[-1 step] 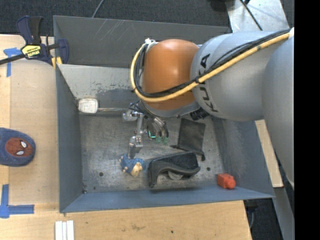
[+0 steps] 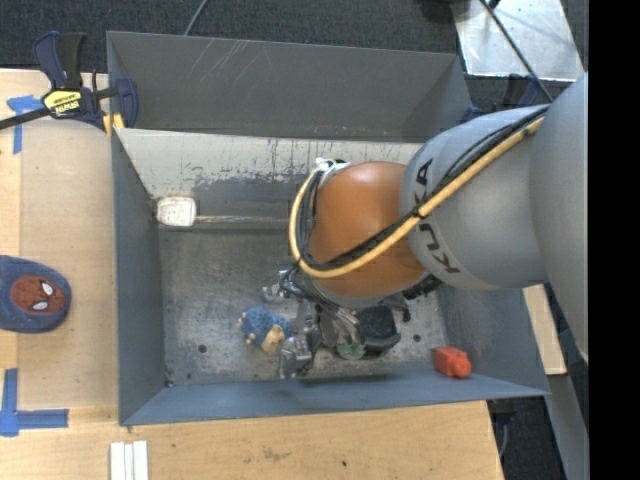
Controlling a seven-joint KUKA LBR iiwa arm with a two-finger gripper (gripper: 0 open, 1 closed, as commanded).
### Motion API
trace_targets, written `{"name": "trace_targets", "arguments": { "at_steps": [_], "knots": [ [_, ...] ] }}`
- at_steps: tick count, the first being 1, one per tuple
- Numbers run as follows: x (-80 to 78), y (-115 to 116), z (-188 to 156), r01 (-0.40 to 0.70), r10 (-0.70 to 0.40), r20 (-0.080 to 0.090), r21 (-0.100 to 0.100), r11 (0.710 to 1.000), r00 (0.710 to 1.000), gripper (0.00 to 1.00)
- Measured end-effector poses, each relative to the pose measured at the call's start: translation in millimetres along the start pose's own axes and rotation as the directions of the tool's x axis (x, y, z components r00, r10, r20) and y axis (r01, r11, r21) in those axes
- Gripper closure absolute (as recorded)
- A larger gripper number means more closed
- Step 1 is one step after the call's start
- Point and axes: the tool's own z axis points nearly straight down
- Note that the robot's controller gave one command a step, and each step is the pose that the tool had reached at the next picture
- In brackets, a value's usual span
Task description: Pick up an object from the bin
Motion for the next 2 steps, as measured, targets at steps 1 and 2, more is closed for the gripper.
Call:
{"name": "trace_targets", "arguments": {
  "at_steps": [1,2],
  "knots": [
    [-8.4,-7.0,53.2,0.037,-0.037,0.018,-0.003,0.999,0.999,0.00],
    [-11.6,-6.5,49.7,0.035,-0.035,0.026,-0.004,0.999,0.999,1.00]
  ]
}}
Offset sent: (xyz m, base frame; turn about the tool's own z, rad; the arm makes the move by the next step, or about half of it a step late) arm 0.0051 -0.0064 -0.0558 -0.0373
